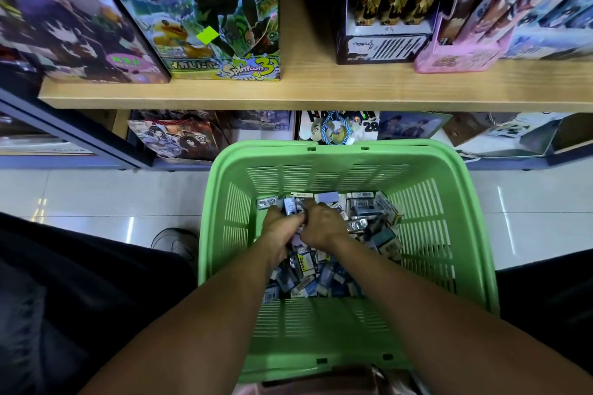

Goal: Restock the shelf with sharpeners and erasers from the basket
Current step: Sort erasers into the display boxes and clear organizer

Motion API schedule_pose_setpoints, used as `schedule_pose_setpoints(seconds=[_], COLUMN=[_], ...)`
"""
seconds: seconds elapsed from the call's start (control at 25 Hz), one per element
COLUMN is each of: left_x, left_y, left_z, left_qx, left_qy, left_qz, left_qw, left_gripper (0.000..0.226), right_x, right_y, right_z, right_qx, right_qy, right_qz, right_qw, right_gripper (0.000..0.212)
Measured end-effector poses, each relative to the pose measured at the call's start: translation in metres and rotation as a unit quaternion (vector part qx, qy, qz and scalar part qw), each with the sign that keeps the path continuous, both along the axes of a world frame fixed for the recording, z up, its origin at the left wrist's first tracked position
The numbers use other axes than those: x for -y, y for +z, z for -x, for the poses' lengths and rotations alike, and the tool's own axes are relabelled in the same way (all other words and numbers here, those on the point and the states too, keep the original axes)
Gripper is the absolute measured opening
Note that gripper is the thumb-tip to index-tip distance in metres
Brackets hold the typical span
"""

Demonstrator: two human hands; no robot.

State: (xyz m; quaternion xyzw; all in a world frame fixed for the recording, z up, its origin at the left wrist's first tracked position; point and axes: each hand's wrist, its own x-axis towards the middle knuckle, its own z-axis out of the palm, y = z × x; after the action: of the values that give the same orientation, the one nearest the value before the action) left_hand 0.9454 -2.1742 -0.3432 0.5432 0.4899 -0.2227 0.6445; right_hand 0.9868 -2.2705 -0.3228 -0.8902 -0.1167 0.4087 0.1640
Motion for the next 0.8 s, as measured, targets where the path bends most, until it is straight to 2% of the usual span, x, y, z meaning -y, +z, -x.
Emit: schedule_pose_setpoints(seconds=[0.08, 0.16, 0.24, 0.32, 0.36, 0.52, 0.6, 0.68, 0.8], left_x=[0.0, 0.001, 0.001, 0.001, 0.002, 0.004, 0.005, 0.004, 0.0], left_y=[-0.003, -0.005, -0.002, 0.004, 0.005, 0.002, 0.008, 0.013, 0.019], left_z=[0.0, 0.001, 0.001, 0.002, 0.001, 0.001, 0.001, 0.001, -0.003], left_qx=[0.009, 0.029, 0.036, 0.043, 0.046, 0.049, 0.053, 0.057, 0.078], left_qy=[0.018, 0.026, 0.045, 0.051, 0.046, 0.077, 0.103, 0.123, 0.129], left_qz=[0.01, 0.025, 0.052, 0.061, 0.061, 0.077, 0.083, 0.082, 0.096], left_qw=[1.0, 0.999, 0.997, 0.996, 0.996, 0.993, 0.99, 0.987, 0.984], left_gripper=[0.071, 0.086, 0.076, 0.051, 0.051, 0.091, 0.099, 0.09, 0.059], right_x=[0.003, 0.012, 0.019, 0.023, 0.024, 0.028, 0.033, 0.038, 0.042], right_y=[0.002, 0.002, 0.002, -0.004, -0.006, -0.007, -0.003, 0.004, 0.022], right_z=[-0.006, -0.009, -0.006, -0.004, -0.002, 0.003, 0.001, -0.006, -0.017], right_qx=[-0.054, -0.121, -0.181, -0.213, -0.221, -0.253, -0.274, -0.301, -0.293], right_qy=[-0.083, -0.179, -0.252, -0.263, -0.272, -0.31, -0.288, -0.283, -0.277], right_qz=[-0.06, -0.122, -0.169, -0.189, -0.198, -0.239, -0.256, -0.269, -0.277], right_qw=[0.993, 0.969, 0.935, 0.922, 0.915, 0.885, 0.881, 0.87, 0.872], right_gripper=[0.05, 0.054, 0.059, 0.054, 0.051, 0.067, 0.067, 0.068, 0.059])
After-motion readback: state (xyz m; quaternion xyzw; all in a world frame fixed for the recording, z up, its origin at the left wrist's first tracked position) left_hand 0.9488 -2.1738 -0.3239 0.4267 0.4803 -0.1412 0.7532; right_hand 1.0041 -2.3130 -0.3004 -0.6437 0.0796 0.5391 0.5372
